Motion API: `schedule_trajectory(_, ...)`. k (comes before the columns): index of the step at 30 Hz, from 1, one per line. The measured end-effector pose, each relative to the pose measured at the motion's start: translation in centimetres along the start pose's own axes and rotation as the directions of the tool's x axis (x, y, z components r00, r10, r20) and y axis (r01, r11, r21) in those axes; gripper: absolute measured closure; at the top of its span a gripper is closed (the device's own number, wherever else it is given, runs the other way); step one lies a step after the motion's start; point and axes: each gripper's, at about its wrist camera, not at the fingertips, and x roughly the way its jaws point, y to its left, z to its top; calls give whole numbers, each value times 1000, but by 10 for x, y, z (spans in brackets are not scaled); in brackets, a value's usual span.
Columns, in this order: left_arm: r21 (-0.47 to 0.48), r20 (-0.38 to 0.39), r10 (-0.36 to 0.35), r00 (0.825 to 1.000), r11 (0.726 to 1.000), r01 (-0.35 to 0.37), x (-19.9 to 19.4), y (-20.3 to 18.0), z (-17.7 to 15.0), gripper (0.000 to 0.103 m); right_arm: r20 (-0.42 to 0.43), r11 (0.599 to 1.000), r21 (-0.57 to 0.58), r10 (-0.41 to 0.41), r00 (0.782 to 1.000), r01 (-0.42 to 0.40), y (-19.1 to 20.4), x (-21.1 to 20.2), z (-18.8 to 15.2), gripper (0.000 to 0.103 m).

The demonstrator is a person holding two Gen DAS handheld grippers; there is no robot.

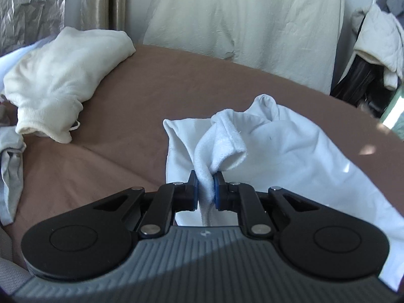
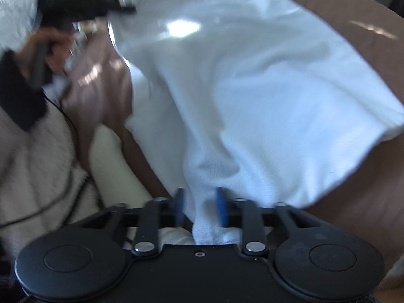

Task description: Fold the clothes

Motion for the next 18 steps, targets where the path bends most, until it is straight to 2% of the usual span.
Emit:
schedule_trajectory(3, -48, -3, -27, 1000, 999, 27, 1, 7, 1, 92, 0, 998, -42, -42, 999, 42, 1, 17, 2, 61)
schedule_trajectory(4, -62, -1, -35, 999, 997, 35, 1, 8, 2, 92, 3, 997, -54, -53, 999, 53, 1, 22, 2, 75)
schedule_trajectory(5, -76, 1, -43, 999, 996, 43, 1, 10, 3, 92, 7, 991, -113, -77, 997, 78, 4, 20, 2, 90)
schedule_trajectory(6, -91, 2, -53, 999, 994, 53, 1, 11, 4, 92, 12, 979, -174, -102, 995, 103, 7, 17, 1, 97)
schedule_trajectory(7, -122, -2, -87, 996, 989, 86, -2, 15, 4, 92, 12, 979, -188, -78, 997, 78, 4, 9, 3, 98)
schedule_trajectory(10, -245, 1, -193, 981, 951, 187, -7, 34, 6, 92, 55, 996, -80, 35, 998, -31, -16, -25, 8, 98)
schedule_trajectory(11, -267, 7, -198, 980, 944, 192, -7, 39, 6, 92, 73, 996, -59, 74, 995, -69, -20, -36, 6, 98)
schedule_trajectory(14, -253, -57, -117, 991, 962, 99, 6, 42, 3, 92, 65, 976, -39, 217, 974, -215, -22, -50, 2, 98)
schedule_trajectory(16, -214, -152, -48, 987, 977, 14, 23, 37, -4, 92, 11, 983, -59, 176, 984, -175, -13, -30, -1, 98)
schedule_trajectory(18, -154, -233, 26, 972, 986, -64, 38, 30, -12, 90, -49, 992, -71, 99, 994, -102, -5, -5, -4, 98)
